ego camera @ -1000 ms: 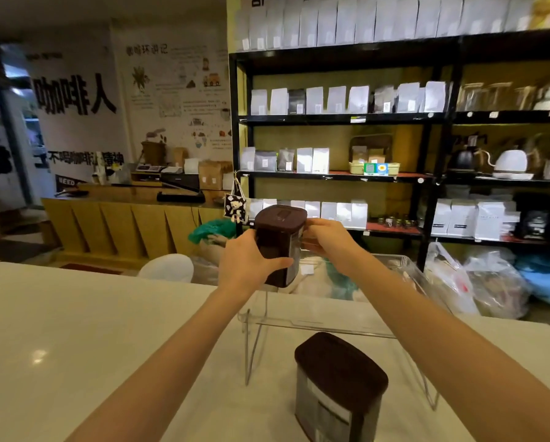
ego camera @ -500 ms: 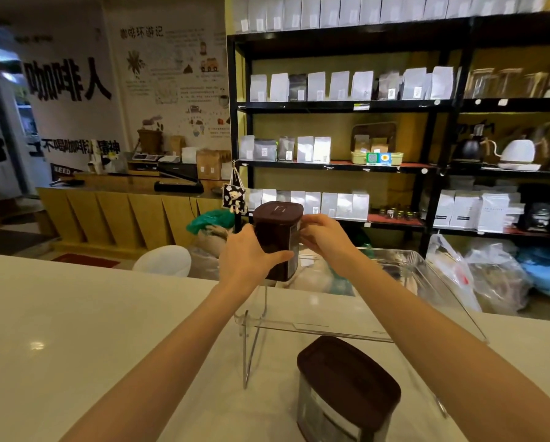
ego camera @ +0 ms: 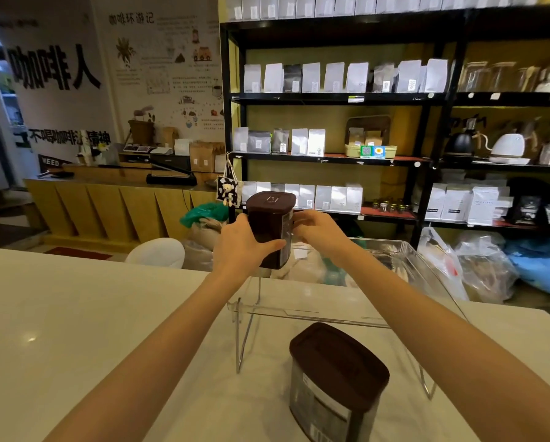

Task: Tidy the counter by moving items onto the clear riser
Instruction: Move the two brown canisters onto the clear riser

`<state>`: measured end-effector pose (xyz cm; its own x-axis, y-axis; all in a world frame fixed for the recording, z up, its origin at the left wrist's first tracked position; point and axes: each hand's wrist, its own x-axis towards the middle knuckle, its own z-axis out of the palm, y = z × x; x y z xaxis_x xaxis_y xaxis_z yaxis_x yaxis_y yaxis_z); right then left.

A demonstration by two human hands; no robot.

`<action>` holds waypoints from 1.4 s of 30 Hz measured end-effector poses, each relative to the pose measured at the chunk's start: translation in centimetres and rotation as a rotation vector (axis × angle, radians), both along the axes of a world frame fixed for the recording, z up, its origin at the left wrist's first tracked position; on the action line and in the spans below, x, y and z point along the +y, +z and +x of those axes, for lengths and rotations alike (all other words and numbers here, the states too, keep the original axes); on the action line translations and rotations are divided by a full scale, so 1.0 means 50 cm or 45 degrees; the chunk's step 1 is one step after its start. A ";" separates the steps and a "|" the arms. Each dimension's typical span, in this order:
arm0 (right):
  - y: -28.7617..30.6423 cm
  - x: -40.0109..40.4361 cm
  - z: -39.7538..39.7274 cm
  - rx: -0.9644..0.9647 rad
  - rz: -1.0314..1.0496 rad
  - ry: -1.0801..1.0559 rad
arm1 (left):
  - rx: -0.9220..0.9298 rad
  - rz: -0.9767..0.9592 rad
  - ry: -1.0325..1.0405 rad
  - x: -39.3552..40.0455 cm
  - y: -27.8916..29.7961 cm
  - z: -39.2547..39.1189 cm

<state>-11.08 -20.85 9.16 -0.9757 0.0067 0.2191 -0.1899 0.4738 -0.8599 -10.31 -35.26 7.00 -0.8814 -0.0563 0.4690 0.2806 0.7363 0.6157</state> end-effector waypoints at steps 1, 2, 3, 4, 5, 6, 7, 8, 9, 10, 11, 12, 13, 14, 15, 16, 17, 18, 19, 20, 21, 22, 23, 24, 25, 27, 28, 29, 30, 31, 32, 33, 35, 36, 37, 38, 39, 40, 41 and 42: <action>0.004 0.004 0.008 0.000 0.080 0.006 | -0.008 -0.028 0.009 0.000 0.001 0.002; 0.010 0.010 0.019 0.005 0.149 0.010 | -0.021 -0.061 0.019 0.001 0.002 0.003; 0.015 0.016 0.032 0.020 0.210 0.012 | -0.037 -0.097 0.026 0.002 0.003 0.005; 0.020 0.024 0.049 0.039 0.262 0.017 | -0.057 -0.134 0.032 0.004 0.005 0.008; 0.023 0.033 0.065 0.061 0.309 0.022 | -0.075 -0.172 0.038 0.005 0.007 0.010; 0.025 0.042 0.084 0.086 0.357 0.026 | -0.091 -0.206 0.043 0.006 0.009 0.013; 0.026 0.051 0.104 0.112 0.407 0.029 | -0.105 -0.230 0.047 0.006 0.012 0.016; 0.026 0.060 0.127 0.138 0.453 0.034 | -0.116 -0.247 0.053 0.006 0.015 0.020; 0.026 0.069 0.150 0.168 0.495 0.044 | -0.124 -0.266 0.065 0.007 0.017 0.025; 0.025 0.077 0.175 0.200 0.535 0.055 | -0.136 -0.301 0.083 0.008 0.020 0.031; 0.024 0.084 0.200 0.235 0.575 0.066 | -0.147 -0.358 0.107 0.010 0.023 0.039; 0.023 0.090 0.224 0.266 0.620 0.078 | -0.153 -0.427 0.134 0.011 0.026 0.048; 0.019 0.096 0.249 0.287 0.669 0.085 | -0.144 -0.495 0.153 0.013 0.029 0.061; 0.014 0.103 0.273 0.302 0.724 0.088 | -0.117 -0.551 0.166 0.015 0.030 0.075; 0.008 0.110 0.296 0.314 0.780 0.090 | -0.079 -0.594 0.170 0.015 0.031 0.091; 0.000 0.118 0.320 0.320 0.834 0.090 | -0.039 -0.631 0.166 0.017 0.030 0.109; -0.009 0.126 0.343 0.320 0.882 0.092 | 0.004 -0.665 0.159 0.017 0.028 0.126; -0.020 0.135 0.364 0.308 0.924 0.095 | 0.047 -0.694 0.147 0.017 0.024 0.144; -0.031 0.142 0.384 0.286 0.963 0.096 | 0.094 -0.713 0.132 0.016 0.021 0.163; -0.044 0.149 0.401 0.259 1.007 0.089 | 0.140 -0.722 0.110 0.013 0.015 0.181; -0.059 0.155 0.414 0.231 1.049 0.079 | 0.185 -0.728 0.084 0.011 0.009 0.201; -0.075 0.159 0.424 0.196 1.084 0.070 | 0.231 -0.730 0.058 0.007 -0.001 0.222; -0.091 0.162 0.433 0.153 1.106 0.069 | 0.281 -0.724 0.031 0.005 -0.014 0.244; -0.107 0.164 0.438 0.098 1.116 0.073 | 0.335 -0.710 0.003 0.001 -0.029 0.265; -0.122 0.164 0.441 0.036 1.112 0.081 | 0.376 -0.695 -0.030 -0.001 -0.046 0.287; -0.152 0.163 0.440 -0.096 1.063 0.102 | 0.388 -0.666 -0.122 -0.004 -0.078 0.330; -0.165 0.163 0.435 -0.152 1.023 0.112 | 0.362 -0.659 -0.171 -0.001 -0.094 0.347; -0.177 0.161 0.430 -0.197 0.980 0.121 | 0.338 -0.674 -0.201 0.002 -0.111 0.361; -0.187 0.159 0.425 -0.228 0.933 0.132 | 0.319 -0.698 -0.215 0.007 -0.130 0.371; -0.196 0.157 0.418 -0.246 0.880 0.145 | 0.288 -0.713 -0.216 0.014 -0.147 0.380; -0.202 0.154 0.412 -0.256 0.819 0.155 | 0.258 -0.705 -0.212 0.020 -0.164 0.386; -0.207 0.151 0.407 -0.262 0.757 0.161 | 0.214 -0.659 -0.212 0.027 -0.180 0.393; -0.210 0.145 0.400 -0.275 0.629 0.168 | 0.084 -0.448 -0.232 0.040 -0.205 0.403; -0.211 0.143 0.396 -0.280 0.569 0.178 | -0.011 -0.294 -0.239 0.044 -0.215 0.402; -0.211 0.141 0.394 -0.281 0.525 0.195 | -0.113 -0.141 -0.242 0.048 -0.221 0.402; -0.212 0.140 0.392 -0.282 0.498 0.218 | -0.209 -0.031 -0.253 0.053 -0.224 0.401; -0.212 0.140 0.390 -0.281 0.483 0.241 | -0.291 0.022 -0.272 0.057 -0.224 0.399; -0.212 0.140 0.388 -0.275 0.472 0.259 | -0.324 0.058 -0.306 0.060 -0.224 0.395; -0.213 0.141 0.387 -0.268 0.462 0.271 | -0.330 0.096 -0.351 0.063 -0.223 0.390; -0.213 0.143 0.385 -0.257 0.445 0.277 | -0.342 0.136 -0.392 0.065 -0.220 0.385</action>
